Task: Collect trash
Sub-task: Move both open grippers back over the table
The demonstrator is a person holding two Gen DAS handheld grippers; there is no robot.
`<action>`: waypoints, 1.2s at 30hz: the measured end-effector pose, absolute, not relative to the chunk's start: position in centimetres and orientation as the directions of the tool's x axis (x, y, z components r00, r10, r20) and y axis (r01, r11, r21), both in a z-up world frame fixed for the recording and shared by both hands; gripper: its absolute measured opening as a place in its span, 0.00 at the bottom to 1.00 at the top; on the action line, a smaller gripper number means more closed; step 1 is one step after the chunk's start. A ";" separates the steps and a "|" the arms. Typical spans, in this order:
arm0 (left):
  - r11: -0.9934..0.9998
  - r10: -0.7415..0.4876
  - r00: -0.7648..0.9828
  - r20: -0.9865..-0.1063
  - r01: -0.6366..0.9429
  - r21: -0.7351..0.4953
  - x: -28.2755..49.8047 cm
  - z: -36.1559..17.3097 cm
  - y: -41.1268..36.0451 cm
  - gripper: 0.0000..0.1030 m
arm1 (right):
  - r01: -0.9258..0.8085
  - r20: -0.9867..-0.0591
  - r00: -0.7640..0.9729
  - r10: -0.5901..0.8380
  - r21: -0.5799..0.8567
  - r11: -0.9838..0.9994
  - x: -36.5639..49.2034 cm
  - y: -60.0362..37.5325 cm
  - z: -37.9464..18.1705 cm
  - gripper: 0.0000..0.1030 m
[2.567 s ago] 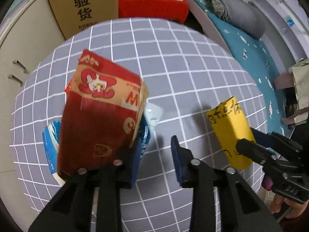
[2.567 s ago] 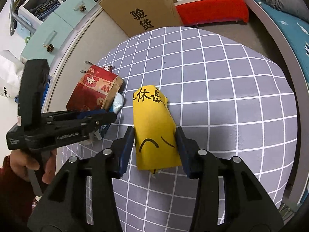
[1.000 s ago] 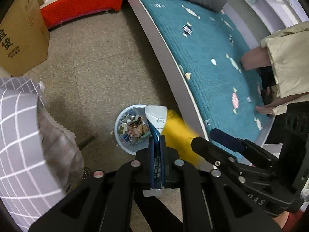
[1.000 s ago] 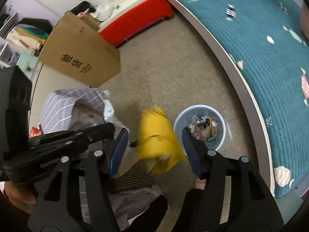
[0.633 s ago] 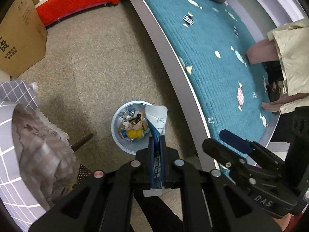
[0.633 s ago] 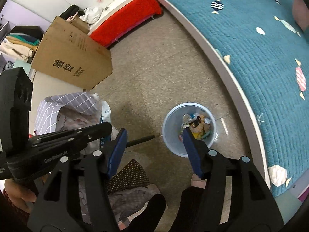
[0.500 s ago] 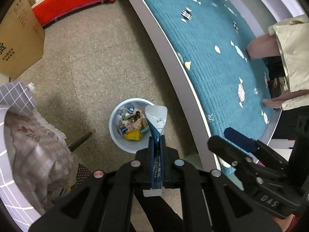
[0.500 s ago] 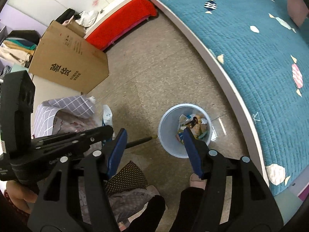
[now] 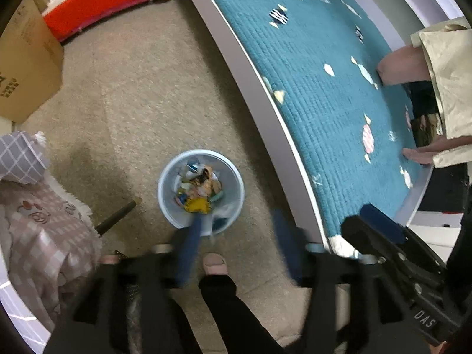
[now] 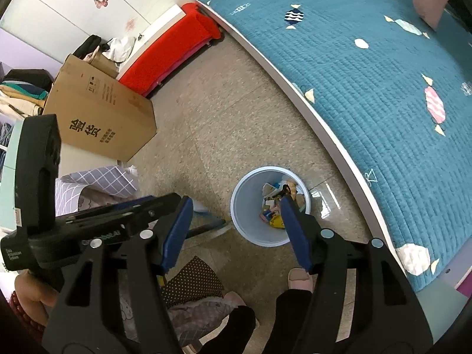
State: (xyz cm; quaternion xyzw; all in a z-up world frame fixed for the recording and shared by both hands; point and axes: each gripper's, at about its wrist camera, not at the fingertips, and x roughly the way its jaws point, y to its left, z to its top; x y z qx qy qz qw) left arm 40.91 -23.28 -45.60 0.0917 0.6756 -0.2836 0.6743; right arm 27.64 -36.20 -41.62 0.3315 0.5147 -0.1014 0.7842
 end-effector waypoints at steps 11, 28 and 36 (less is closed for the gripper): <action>0.843 -0.263 -0.030 -0.964 0.478 -0.245 40.3 -43.6 -19.7 0.66 | 0.466 -0.864 0.467 0.190 0.423 0.777 27.4 -33.3 -40.0 0.60; 0.926 -0.334 0.290 -0.897 0.277 -0.255 41.8 -32.2 5.1 0.66 | 0.206 -0.764 0.567 0.307 0.493 0.845 33.4 -13.0 -32.1 0.60; 0.974 -0.227 0.416 -0.881 0.093 -0.206 42.4 -29.1 22.6 0.66 | 0.052 -0.731 0.537 0.421 0.526 0.849 37.4 1.4 -31.3 0.60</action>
